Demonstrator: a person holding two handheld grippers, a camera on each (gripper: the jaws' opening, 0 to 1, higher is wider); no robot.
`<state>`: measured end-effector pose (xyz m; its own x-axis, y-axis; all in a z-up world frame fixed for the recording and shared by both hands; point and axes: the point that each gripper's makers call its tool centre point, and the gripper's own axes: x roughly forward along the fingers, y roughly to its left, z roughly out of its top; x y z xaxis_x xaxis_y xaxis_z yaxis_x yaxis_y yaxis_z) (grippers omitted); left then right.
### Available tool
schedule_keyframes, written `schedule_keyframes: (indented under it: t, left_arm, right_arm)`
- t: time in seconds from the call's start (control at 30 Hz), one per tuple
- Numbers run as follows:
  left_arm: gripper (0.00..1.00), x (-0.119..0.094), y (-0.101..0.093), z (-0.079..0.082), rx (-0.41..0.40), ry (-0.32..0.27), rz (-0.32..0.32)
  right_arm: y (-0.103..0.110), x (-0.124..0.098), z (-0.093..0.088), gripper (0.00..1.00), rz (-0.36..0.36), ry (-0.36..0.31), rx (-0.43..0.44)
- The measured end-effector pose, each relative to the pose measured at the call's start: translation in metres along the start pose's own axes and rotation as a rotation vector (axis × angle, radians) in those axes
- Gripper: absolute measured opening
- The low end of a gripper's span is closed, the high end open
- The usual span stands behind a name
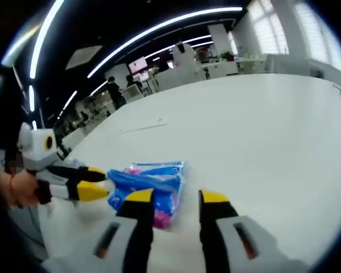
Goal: Arrange the tabletop items into an orderly group along one side of the table until the central work area is clear of visible clutter.
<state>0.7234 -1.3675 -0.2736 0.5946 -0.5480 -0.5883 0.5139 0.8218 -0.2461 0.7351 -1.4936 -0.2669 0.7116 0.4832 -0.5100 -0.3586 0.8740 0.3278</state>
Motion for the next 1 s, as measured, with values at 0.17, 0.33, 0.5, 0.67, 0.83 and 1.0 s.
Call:
schedule_keyframes:
  t: [0.17, 0.33, 0.5, 0.67, 0.83, 1.0]
  left_arm:
    - [0.41, -0.006, -0.001, 0.006, 0.003, -0.019, -0.004]
    - [0.47, -0.012, -0.001, 0.009, -0.002, -0.028, -0.011]
    - [0.55, -0.019, -0.003, 0.014, -0.008, -0.043, -0.022]
    - [0.56, -0.030, -0.003, 0.021, -0.008, -0.062, -0.021]
    - [0.59, -0.043, -0.004, 0.030, -0.010, -0.085, -0.019]
    - [0.61, -0.058, -0.002, 0.039, 0.001, -0.112, -0.015]
  right_arm:
    - [0.006, -0.003, 0.005, 0.27, 0.008, -0.010, -0.007]
    - [0.012, -0.006, 0.012, 0.27, 0.012, -0.024, -0.012]
    - [0.018, -0.010, 0.019, 0.29, 0.021, -0.039, -0.019]
    - [0.028, -0.014, 0.028, 0.30, 0.035, -0.055, -0.025]
    - [0.036, -0.019, 0.036, 0.31, 0.046, -0.071, -0.032]
    - [0.047, -0.025, 0.044, 0.31, 0.058, -0.085, -0.043]
